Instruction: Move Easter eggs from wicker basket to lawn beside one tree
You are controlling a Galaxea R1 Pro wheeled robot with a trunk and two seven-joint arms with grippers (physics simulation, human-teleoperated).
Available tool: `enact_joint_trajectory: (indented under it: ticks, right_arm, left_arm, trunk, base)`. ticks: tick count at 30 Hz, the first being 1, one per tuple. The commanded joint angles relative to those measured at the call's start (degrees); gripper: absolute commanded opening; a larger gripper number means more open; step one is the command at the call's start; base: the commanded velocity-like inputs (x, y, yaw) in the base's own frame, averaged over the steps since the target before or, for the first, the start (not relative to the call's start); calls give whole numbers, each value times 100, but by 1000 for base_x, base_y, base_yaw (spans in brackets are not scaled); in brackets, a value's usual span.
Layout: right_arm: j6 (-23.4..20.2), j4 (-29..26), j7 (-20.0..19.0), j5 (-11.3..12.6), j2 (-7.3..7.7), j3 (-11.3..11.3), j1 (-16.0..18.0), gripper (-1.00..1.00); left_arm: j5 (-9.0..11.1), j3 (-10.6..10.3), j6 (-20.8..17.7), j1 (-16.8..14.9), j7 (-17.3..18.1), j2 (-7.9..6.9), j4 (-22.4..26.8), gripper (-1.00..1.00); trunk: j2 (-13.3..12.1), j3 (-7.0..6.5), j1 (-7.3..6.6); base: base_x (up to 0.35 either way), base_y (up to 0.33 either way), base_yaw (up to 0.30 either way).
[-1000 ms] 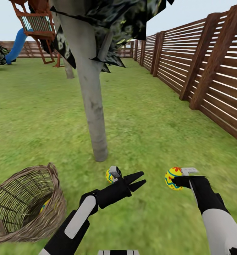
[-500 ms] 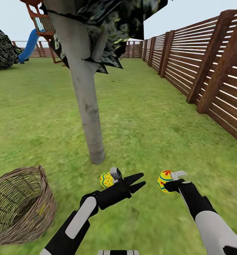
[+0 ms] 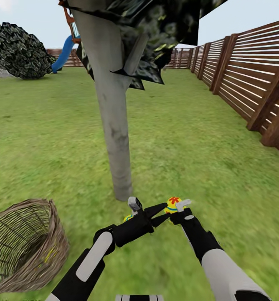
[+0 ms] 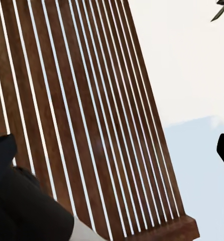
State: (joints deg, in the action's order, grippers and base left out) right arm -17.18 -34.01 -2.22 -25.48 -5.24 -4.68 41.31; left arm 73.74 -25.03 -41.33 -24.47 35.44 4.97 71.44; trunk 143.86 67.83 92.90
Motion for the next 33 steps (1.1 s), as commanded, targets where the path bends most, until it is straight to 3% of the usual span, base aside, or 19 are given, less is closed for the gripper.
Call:
enact_joint_trajectory:
  ticks: [1, 8, 15, 16, 23, 33]
  right_arm:
    - [-22, -6, -24, -48, -13, 73, 0, -100]
    - [261, 555, -24, -46, -52, 360, 0, -100]
    - [313, 486, -24, -21, -40, 369, 0, -100]
    - [989, 449, -16, 5, 6, 355, 0, -100]
    - [1013, 390, 22, 11, -11, 350, 83, -100]
    - [1000, 719, 29, -29, -29, 363, 114, -100]
  left_arm:
    - [35, -2, -35, -5, -2, 7, -10, 100]
    - [6, -17, -42, -3, -2, 21, 4, 100]
    - [0, -20, -38, -3, -2, 24, -21, 100]
    - [-20, -25, -34, -4, -6, 30, -27, 100]
    - [-18, -37, -33, -3, -10, 55, 54, 100]
    - [-27, -37, -33, -5, -55, 57, 43, 100]
  trunk:
    - [2, 7, 1]
    - [2, 34, 1]
    - [4, 84, 6]
    - [6, 106, 9]
    - [7, 128, 11]
    - [7, 128, 11]
  base:
    - [95, -32, 290]
    - [9, -3, 269]
    - [0, 0, 48]
    - [0, 0, 0]
    - [0, 0, 0]
    - [0, 0, 0]
